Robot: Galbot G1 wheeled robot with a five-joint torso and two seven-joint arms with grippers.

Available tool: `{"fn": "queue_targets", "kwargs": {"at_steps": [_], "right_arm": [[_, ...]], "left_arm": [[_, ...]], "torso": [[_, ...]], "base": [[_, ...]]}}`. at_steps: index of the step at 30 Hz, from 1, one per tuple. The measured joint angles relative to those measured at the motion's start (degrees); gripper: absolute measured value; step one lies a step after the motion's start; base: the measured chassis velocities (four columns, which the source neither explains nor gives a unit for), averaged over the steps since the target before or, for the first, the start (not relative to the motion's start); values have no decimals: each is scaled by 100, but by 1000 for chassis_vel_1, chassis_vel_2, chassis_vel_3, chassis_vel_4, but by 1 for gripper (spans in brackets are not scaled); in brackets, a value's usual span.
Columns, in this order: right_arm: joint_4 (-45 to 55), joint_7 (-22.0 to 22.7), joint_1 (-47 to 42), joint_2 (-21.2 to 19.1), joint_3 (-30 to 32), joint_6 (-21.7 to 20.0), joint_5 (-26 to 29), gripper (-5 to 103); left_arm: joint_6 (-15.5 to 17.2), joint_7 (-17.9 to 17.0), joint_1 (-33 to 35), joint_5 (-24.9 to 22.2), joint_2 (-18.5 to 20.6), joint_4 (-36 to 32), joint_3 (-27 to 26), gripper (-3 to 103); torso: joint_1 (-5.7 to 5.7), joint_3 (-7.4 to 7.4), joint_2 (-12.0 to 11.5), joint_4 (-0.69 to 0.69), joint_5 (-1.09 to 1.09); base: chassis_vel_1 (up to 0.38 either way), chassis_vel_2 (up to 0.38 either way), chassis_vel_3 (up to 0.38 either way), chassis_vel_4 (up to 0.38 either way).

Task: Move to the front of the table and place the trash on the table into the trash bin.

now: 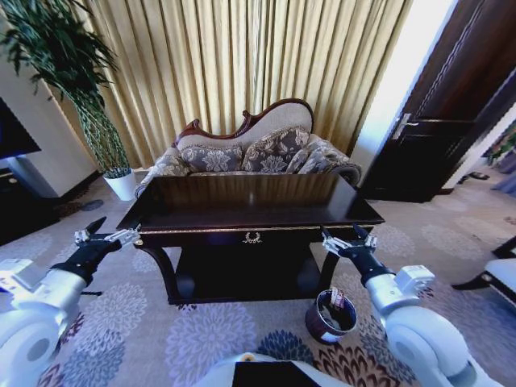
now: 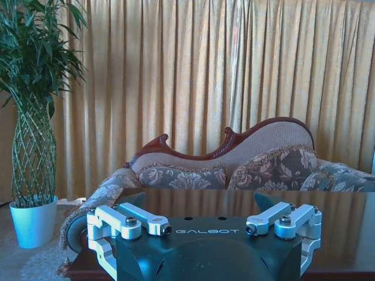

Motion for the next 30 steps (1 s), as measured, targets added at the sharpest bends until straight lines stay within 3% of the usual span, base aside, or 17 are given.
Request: {"fn": "queue_targets", "kwargs": {"at_steps": [30], "right_arm": [[-8,-13,-103,50,-5,168,-221,100]], "left_arm": [[-22,26,-56,2,-9,3,31,100]], "torso": [[0,0,0,-1,0]], "base": [[131,-137,-138,136]]}}
